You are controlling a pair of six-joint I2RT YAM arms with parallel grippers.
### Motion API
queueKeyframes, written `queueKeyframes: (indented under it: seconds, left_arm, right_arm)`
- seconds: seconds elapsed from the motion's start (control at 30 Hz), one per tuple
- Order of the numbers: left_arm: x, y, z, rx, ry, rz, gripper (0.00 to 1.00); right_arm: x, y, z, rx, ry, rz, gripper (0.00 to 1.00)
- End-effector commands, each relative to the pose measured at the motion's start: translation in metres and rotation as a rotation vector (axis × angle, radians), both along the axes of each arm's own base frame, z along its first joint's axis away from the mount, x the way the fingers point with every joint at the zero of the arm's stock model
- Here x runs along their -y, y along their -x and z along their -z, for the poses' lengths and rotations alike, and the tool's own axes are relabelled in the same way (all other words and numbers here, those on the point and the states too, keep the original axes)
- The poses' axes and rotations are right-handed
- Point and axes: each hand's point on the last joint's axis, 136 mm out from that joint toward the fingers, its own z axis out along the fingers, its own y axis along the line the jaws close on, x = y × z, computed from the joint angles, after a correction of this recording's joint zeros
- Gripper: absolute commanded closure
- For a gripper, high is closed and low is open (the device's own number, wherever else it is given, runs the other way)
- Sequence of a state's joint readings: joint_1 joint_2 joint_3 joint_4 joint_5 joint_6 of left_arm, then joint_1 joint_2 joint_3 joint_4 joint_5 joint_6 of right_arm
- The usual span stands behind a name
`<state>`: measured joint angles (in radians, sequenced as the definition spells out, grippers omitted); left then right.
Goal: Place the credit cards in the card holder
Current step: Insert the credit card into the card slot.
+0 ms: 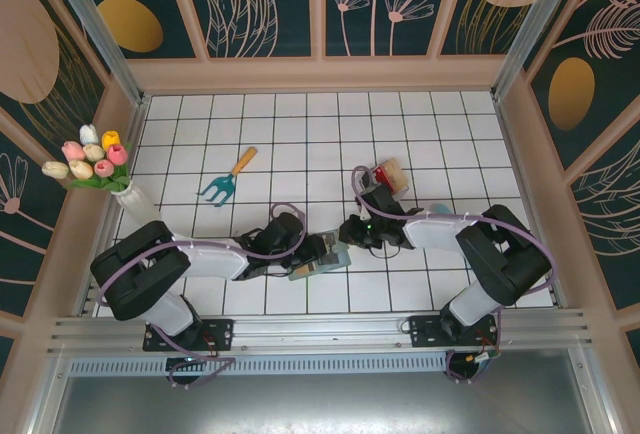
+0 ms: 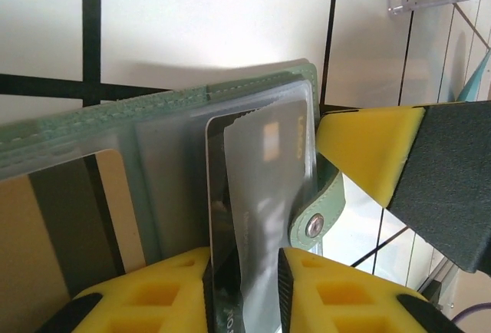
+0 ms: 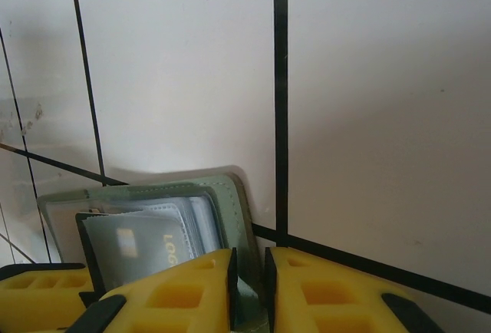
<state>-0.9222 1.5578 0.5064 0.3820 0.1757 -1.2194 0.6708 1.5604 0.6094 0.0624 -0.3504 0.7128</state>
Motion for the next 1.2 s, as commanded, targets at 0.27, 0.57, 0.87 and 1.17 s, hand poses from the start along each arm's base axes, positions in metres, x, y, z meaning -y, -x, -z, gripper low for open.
queueKeyframes:
  seconds: [0.27, 0.57, 0.87, 1.17]
  left_arm:
    - [-0.006, 0.006, 0.0, 0.007, -0.071, 0.044, 0.69]
    - [0.026, 0.008, -0.009, -0.013, 0.028, 0.124, 0.66]
    - [0.022, 0.014, 0.0, -0.03, -0.02, 0.15, 0.62]
    - [-0.004, 0.002, -0.018, 0.045, -0.12, 0.062, 0.54]
  right_arm:
    - [0.01, 0.019, 0.014, -0.061, 0.05, -0.005, 0.79]
    - [0.007, 0.03, 0.011, -0.087, -0.007, 0.023, 0.83]
    - [0.012, 0.028, 0.007, -0.079, -0.001, 0.065, 0.83]
    - [0.019, 0.012, -0.01, 0.0, 0.062, 0.063, 0.76]
